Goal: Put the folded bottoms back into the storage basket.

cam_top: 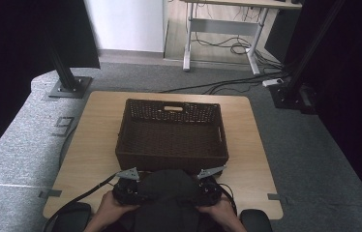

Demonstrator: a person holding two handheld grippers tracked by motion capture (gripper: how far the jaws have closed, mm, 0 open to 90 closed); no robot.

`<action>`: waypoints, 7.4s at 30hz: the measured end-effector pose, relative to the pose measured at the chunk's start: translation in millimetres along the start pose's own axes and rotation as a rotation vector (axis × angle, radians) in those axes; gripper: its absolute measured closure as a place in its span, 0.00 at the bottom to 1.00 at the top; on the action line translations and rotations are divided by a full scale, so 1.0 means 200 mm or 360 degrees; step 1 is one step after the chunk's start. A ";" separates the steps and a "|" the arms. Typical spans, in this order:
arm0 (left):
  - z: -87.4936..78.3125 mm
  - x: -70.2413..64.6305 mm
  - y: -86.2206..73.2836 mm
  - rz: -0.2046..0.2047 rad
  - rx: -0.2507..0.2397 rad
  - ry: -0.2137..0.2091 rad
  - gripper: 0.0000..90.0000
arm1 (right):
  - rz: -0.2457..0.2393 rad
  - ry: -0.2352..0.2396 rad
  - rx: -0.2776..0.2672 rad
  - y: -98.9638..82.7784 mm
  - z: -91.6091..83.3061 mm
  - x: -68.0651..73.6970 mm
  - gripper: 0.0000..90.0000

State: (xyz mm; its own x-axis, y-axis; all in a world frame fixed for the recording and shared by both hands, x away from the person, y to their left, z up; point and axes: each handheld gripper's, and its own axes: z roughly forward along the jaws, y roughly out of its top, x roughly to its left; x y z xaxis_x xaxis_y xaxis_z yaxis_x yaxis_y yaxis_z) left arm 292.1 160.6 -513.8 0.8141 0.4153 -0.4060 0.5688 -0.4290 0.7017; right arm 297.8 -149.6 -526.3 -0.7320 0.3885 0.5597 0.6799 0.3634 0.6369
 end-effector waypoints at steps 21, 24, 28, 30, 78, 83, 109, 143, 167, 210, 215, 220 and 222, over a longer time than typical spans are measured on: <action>-0.26 -0.19 0.37 0.0337 -0.0209 0.0150 0.68 | -0.0396 -0.0179 -0.0234 0.28 -0.29 0.24 0.64; -0.29 -0.19 0.42 0.0371 -0.0235 0.0168 0.68 | -0.0439 -0.0209 -0.0257 0.33 -0.32 0.26 0.64; -0.34 -0.20 0.50 0.0396 -0.0262 0.0178 0.68 | -0.0491 -0.0241 -0.0292 0.40 -0.36 0.29 0.64; -0.37 -0.20 0.54 0.0400 -0.0279 0.0185 0.68 | -0.0510 -0.0249 -0.0312 0.44 -0.38 0.30 0.64; -0.29 0.44 1.03 0.0445 -0.0274 0.0490 0.68 | -0.0543 -0.0712 -0.0402 1.07 -0.28 -0.16 0.64; -0.26 0.50 0.97 0.0393 -0.0197 0.0528 0.68 | -0.0482 -0.0697 -0.0343 1.05 -0.19 -0.23 0.64; -0.04 0.59 0.87 0.0213 0.0183 0.0607 0.68 | -0.0256 -0.0753 0.0002 0.96 0.00 -0.38 0.63; -0.11 0.48 0.89 0.0184 0.0242 0.0942 0.12 | -0.0302 -0.1061 -0.0087 0.91 -0.22 -0.34 0.08; -0.30 0.33 0.76 0.0303 0.0034 0.0879 0.00 | -0.0374 -0.1005 -0.0128 0.79 -0.37 -0.24 0.02; -0.61 0.22 0.28 0.0215 -0.0082 0.0865 0.00 | -0.0351 -0.1113 -0.0199 0.26 -0.73 -0.14 0.00; -0.59 0.25 0.18 0.0180 -0.0073 0.0883 0.00 | -0.0326 -0.1113 -0.0199 0.20 -0.72 -0.17 0.00; -0.53 0.28 0.10 0.0142 -0.0056 0.0882 0.00 | -0.0314 -0.1091 -0.0192 0.15 -0.66 -0.20 0.00; -0.50 0.30 0.07 0.0138 -0.0039 0.0899 0.00 | -0.0311 -0.1079 -0.0188 0.12 -0.63 -0.22 0.00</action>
State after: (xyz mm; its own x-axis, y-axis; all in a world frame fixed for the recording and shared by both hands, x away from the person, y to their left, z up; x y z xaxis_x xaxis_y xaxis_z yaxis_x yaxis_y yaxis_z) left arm 337.2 259.7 -468.9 0.6648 0.7466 0.0247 0.4945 -0.4647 0.7345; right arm 340.6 -264.1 -468.0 -0.6251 0.7805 0.0012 0.5019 0.4008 0.7664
